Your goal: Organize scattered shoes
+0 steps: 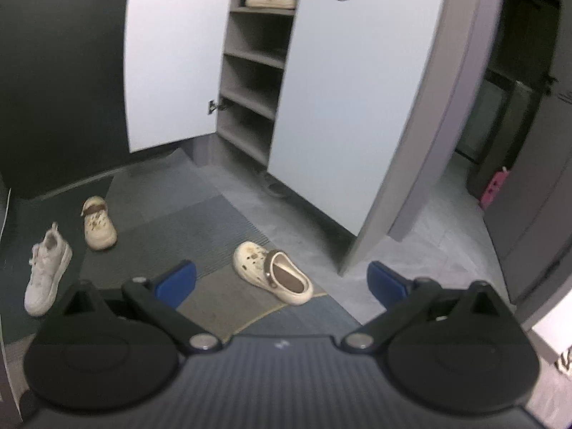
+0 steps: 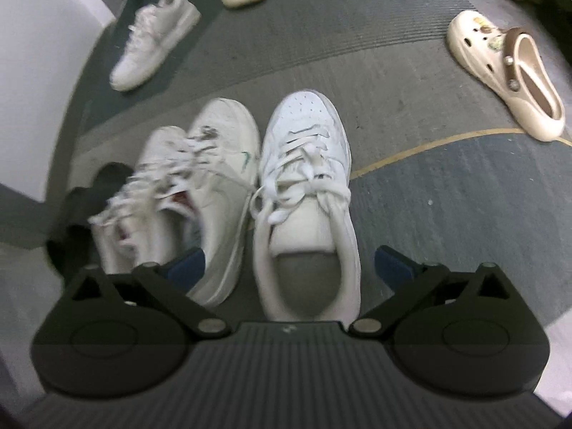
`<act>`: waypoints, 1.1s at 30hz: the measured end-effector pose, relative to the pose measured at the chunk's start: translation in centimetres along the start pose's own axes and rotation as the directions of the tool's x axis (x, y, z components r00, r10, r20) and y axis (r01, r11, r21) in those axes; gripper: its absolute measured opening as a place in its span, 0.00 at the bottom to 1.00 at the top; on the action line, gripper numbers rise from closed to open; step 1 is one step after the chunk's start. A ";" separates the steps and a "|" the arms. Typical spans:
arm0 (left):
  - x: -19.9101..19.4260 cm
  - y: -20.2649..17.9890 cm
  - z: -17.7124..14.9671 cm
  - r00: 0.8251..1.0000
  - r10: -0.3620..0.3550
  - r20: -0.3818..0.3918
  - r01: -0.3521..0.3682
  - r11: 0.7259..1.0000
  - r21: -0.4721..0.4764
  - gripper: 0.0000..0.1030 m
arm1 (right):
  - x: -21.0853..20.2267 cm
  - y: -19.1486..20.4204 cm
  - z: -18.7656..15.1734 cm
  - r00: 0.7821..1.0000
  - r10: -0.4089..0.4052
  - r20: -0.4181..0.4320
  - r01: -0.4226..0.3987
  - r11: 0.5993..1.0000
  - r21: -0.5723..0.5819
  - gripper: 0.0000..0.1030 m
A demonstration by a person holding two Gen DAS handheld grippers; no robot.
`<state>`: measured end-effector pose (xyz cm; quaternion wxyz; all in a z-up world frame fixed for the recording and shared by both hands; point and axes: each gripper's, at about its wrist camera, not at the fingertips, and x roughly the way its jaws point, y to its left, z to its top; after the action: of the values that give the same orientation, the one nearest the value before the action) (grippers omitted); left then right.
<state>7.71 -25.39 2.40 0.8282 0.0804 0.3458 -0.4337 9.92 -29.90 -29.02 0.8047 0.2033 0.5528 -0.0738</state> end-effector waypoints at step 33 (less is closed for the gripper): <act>-4.9 16.1 -1.9 0.973 0.223 0.068 -0.212 0.968 -0.135 1.00 | -21.4 0.4 -1.1 0.933 0.052 0.355 -0.066 0.997 0.028 1.00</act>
<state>17.36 -11.49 1.44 0.8877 0.0472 0.3274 -0.3203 1.05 -31.35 -9.61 0.8888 0.2189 0.3910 -0.0958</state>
